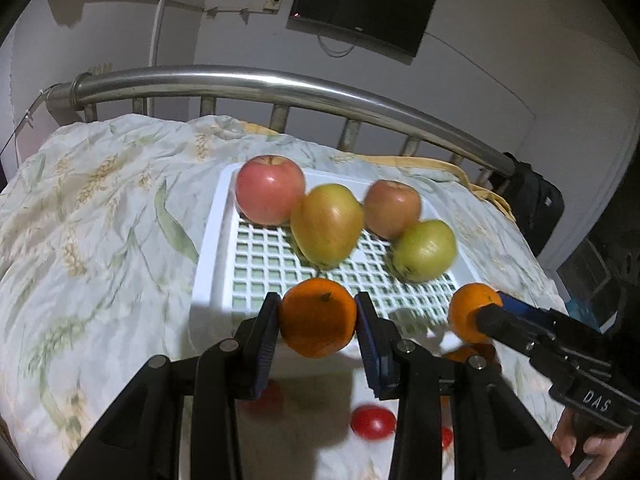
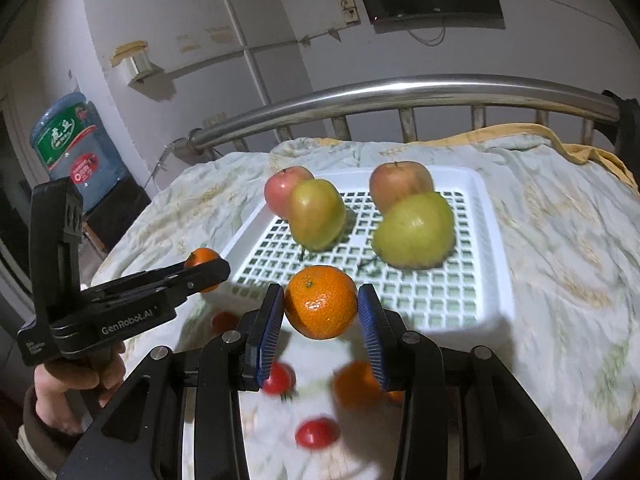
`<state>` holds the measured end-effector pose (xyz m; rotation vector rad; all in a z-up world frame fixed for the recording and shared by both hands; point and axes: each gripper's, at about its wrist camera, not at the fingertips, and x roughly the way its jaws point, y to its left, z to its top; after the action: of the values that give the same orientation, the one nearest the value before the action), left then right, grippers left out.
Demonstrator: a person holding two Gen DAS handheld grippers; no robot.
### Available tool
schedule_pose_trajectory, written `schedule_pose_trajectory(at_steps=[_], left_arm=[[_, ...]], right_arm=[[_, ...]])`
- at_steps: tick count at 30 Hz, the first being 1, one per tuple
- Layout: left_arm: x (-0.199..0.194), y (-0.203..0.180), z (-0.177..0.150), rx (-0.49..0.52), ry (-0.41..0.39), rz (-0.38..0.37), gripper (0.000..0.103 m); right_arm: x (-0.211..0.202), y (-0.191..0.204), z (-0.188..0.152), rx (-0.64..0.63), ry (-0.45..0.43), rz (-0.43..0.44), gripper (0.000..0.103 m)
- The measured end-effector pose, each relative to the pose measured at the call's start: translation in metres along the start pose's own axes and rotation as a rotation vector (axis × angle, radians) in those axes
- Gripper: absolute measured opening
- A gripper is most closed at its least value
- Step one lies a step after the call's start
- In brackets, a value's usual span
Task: Organize fruits
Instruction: 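Carry both held mandarins over the white grid tray, then open both grippers to drop the mandarins onto the tray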
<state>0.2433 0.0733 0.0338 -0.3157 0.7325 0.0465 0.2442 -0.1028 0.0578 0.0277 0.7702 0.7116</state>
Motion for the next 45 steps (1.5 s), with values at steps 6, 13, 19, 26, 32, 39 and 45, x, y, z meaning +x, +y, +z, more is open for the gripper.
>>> schedule_pose_trajectory(at_steps=[6,13,19,26,32,39,45], left_arm=[[0.033,0.011,0.015,-0.009,0.049,0.039,0.039],[0.068,0.021,0.019,-0.012,0.105,0.085,0.039],[0.088,0.026,0.017,-0.006,0.145,0.113,0.039],[0.081,0.025,0.020,-0.019,0.127,0.101,0.056],[0.011,0.026,0.030,-0.075,-0.072,0.038,0.092],[-0.078,0.024,0.018,-0.146,-0.309,0.020,0.102],[-0.117,0.000,-0.004,-0.076,-0.392,0.021,0.103]], right_arm=[[0.045,0.002,0.023,0.012,0.059,-0.010,0.037],[0.086,0.004,0.033,-0.017,0.124,-0.055,0.037],[0.114,-0.001,0.033,-0.042,0.167,-0.108,0.037],[0.111,-0.005,0.033,-0.030,0.154,-0.076,0.047],[0.026,-0.010,0.039,0.041,-0.090,-0.031,0.086],[-0.077,-0.011,0.017,0.018,-0.326,-0.076,0.103],[-0.120,-0.001,-0.007,-0.003,-0.413,-0.110,0.103]])
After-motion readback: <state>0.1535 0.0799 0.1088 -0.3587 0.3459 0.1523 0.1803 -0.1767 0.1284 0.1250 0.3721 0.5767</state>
